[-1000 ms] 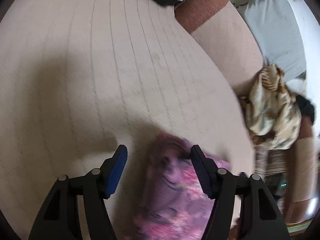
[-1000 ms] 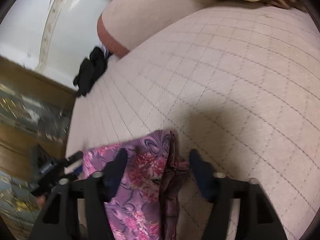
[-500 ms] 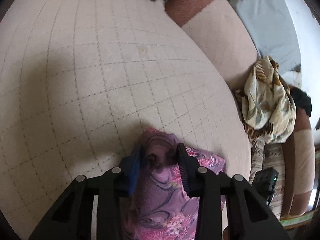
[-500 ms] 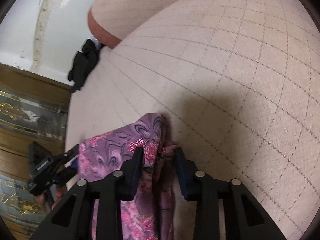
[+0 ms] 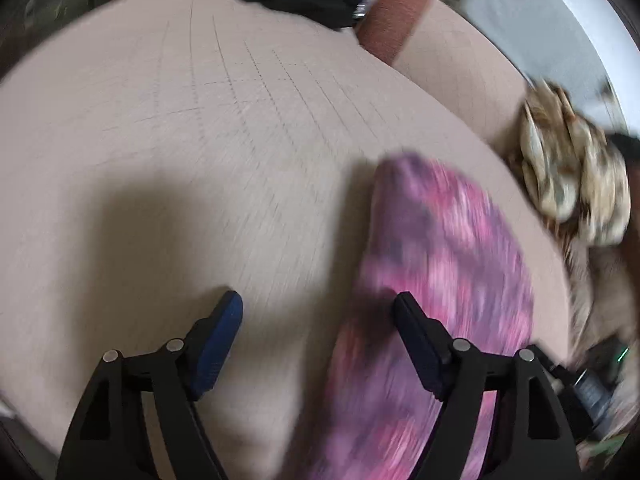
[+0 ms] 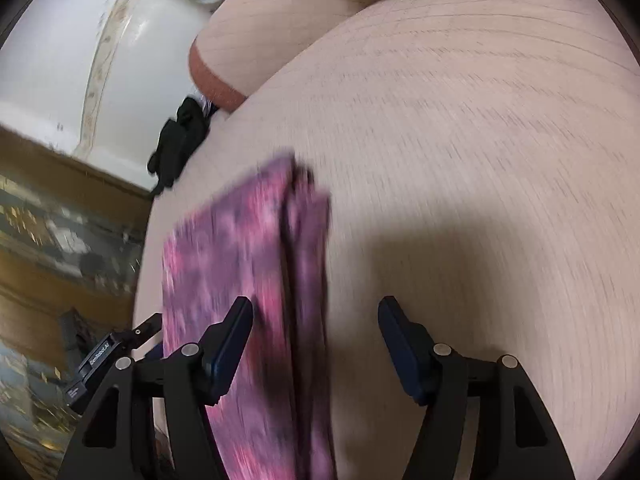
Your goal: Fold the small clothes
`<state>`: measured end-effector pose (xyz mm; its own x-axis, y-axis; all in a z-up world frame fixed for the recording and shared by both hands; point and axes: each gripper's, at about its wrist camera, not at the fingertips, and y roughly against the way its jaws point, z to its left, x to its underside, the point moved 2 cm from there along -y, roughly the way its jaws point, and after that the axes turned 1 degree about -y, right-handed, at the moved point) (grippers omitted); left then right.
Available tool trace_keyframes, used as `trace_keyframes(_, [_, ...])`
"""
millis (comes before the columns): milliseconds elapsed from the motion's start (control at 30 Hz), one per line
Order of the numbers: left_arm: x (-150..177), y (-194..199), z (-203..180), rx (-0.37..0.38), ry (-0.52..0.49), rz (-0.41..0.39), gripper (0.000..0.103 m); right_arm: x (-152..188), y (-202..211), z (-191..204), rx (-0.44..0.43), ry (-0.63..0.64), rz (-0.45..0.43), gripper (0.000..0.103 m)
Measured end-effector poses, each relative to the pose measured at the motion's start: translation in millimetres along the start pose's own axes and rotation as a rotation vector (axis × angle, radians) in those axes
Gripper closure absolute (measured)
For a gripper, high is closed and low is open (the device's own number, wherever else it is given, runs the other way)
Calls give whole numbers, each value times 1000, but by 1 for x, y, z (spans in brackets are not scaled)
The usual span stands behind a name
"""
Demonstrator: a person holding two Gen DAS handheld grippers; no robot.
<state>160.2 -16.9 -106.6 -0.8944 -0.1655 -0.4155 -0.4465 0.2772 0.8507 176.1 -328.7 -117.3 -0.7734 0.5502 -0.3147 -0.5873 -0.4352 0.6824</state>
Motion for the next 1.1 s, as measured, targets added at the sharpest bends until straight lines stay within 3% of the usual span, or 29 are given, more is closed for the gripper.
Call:
trace_keyframes(67, [23,13,-8,-60,-93,2,26,23,15,2,21,1,-3,31])
trace_keyframes(167, [57,24,-12,-69,-142,12,26,54,32,4,11,-15,8,29])
trace_keyframes(233, [70,32,-13,-76,-146,5,35,72,37,8,20,4,19,29])
trace_keyframes(300, [81,40,-7,-34,-113,35,53,95,43,18,40,52,39,29])
trace_keyframes(333, [85,42,-4,-17,-100,49,57,106,45,24,54,82,48,31])
trace_keyframes(400, [93,47,1,36,-72,74,86,126,46,32,148,141,59,47])
trace_keyframes(433, [97,50,4,73,-57,92,94,134,48,33,195,162,54,61])
trace_keyframes(467, [101,54,4,79,-53,89,95,139,51,33,245,169,42,83])
trace_keyframes(500, [103,59,3,74,-59,66,95,142,53,30,262,156,42,89])
trace_keyframes(667, [100,50,2,57,-34,78,94,142,57,15,231,83,39,90])
trace_keyframes(733, [101,53,1,16,-47,68,87,141,57,14,227,73,37,89])
trace_keyframes(800, [105,57,-1,-34,-72,43,74,141,59,9,190,30,43,82])
trace_keyframes(900, [114,70,-3,-98,-98,7,60,147,62,8,153,-25,45,63])
trace_keyframes(933, [117,77,-3,-105,-98,-6,55,150,63,9,157,-24,47,55])
trace_keyframes(1000, [120,88,-1,-91,-89,-20,36,161,67,16,187,-3,51,33])
trace_keyframes(1033, [122,96,-1,-86,-86,-39,36,167,70,19,208,10,47,24])
trace_keyframes(1100, [125,111,-4,-88,-104,-73,35,178,77,27,226,37,40,23])
